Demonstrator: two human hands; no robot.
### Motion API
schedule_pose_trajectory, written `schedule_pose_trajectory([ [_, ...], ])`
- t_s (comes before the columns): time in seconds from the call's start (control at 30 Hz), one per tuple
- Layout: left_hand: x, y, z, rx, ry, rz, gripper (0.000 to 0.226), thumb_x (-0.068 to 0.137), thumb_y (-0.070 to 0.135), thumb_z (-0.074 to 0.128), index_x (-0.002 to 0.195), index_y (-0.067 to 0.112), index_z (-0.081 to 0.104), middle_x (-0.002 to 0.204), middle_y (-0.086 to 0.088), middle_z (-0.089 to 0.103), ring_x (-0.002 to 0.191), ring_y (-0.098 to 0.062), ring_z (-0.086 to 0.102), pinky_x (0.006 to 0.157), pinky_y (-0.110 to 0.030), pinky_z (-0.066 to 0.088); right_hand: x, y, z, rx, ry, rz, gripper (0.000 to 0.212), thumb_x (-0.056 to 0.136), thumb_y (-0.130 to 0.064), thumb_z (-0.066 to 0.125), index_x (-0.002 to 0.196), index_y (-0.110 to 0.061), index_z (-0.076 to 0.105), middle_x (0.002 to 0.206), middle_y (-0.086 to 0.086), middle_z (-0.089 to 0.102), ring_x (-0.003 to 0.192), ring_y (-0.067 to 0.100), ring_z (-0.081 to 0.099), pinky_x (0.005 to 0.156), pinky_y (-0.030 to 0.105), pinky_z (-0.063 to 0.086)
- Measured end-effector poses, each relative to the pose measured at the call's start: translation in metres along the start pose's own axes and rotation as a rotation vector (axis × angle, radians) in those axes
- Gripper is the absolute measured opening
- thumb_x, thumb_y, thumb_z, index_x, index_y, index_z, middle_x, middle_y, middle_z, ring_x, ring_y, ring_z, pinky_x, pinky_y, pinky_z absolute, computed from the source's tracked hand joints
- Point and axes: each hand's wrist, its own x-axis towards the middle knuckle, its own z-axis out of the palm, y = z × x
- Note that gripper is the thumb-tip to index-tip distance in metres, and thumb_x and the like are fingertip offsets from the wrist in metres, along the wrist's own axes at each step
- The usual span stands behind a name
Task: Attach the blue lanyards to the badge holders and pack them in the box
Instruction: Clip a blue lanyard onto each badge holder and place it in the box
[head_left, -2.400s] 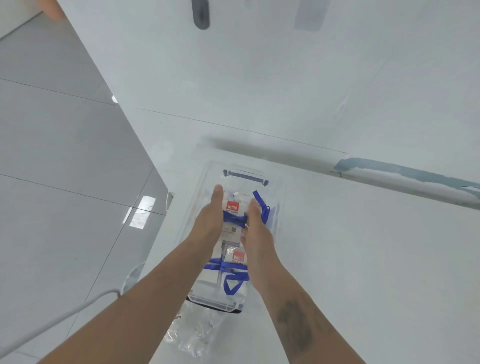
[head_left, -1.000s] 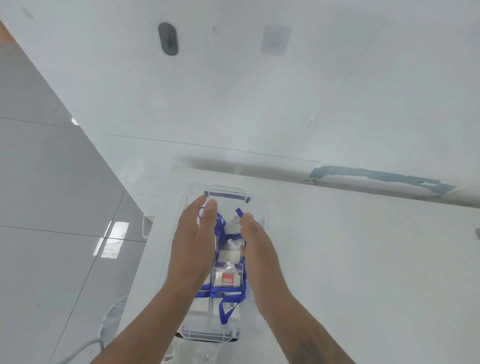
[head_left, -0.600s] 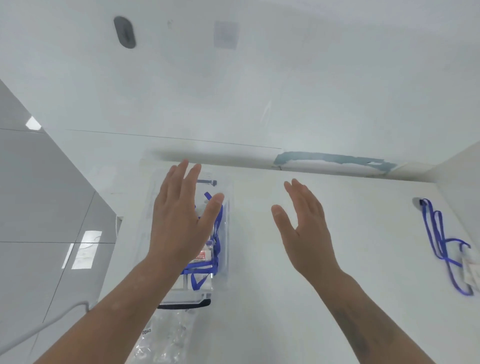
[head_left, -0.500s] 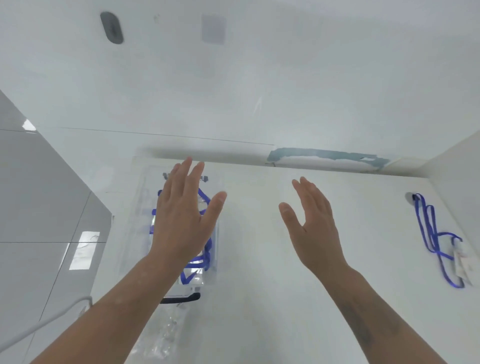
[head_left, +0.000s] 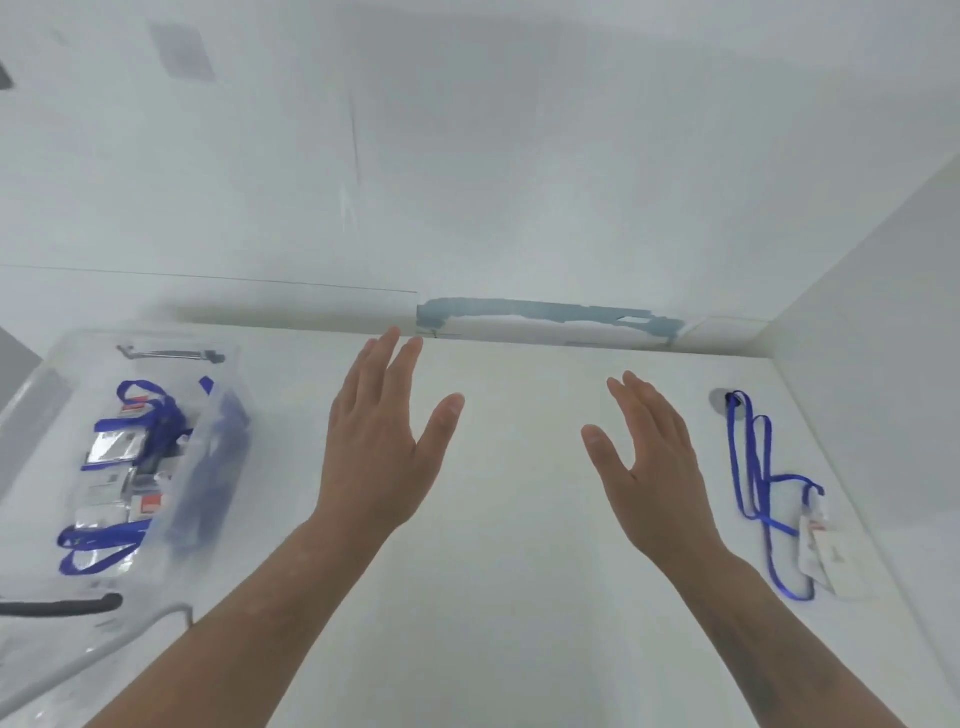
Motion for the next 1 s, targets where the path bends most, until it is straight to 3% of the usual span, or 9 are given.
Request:
schedule_pose_trajectory([
  [0.17,-0.005,0.086,0.062,0.019,-0.003,-0.027,0.069,0.095,0.06,0.033,0.152,0.021,0.028,0.163,0.004,0.018,0.151,-0.016,0.012,0.118,-0.036,0.018,0.013,0.086,-0.037,0.028,-0.036,-0.036,0.063,0.095,-0.06,0.032,0.151,-0.031,0.028,0.161,-0.013,0.021,0.148,0.005,0.011,0.12,0.032,0.017],
  [0.27,-0.011,0.121,0.089,0.024,-0.019,-0.033,0.068,0.096,0.059,0.034,0.152,0.022,0.028,0.163,0.005,0.018,0.151,-0.015,0.011,0.119,-0.037,0.019,0.013,0.119,-0.055,0.032,-0.059,-0.024,0.061,0.096,-0.057,0.033,0.152,-0.032,0.027,0.161,-0.015,0.019,0.148,0.004,0.009,0.118,0.029,0.014],
  [0.73,-0.007,0.204,0.178,0.003,-0.149,0.005,0.066,0.097,0.058,0.035,0.151,0.022,0.028,0.162,0.006,0.02,0.15,-0.014,0.014,0.12,-0.038,0.02,0.019,0.213,-0.089,0.049,-0.054,0.069,0.056,0.098,-0.051,0.042,0.15,-0.029,0.033,0.16,-0.014,0.023,0.148,0.005,0.013,0.114,0.024,0.013],
  [0.87,-0.012,0.222,0.215,-0.002,-0.205,0.021,0.063,0.097,0.055,0.037,0.15,0.021,0.032,0.159,0.004,0.027,0.148,-0.015,0.019,0.119,-0.037,0.022,0.014,0.253,-0.089,0.063,-0.051,0.142,0.055,0.098,-0.048,0.046,0.148,-0.028,0.036,0.157,-0.012,0.03,0.145,0.008,0.021,0.117,0.033,0.025],
  [1.0,-0.018,0.24,0.256,-0.026,-0.323,-0.016,0.058,0.098,0.049,0.045,0.148,0.022,0.035,0.153,0.007,0.037,0.142,-0.013,0.028,0.114,-0.034,0.028,0.009,0.296,-0.088,0.052,-0.028,0.235,0.05,0.097,-0.042,0.051,0.143,-0.024,0.044,0.148,-0.011,0.043,0.137,0.007,0.032,0.111,0.03,0.033],
])
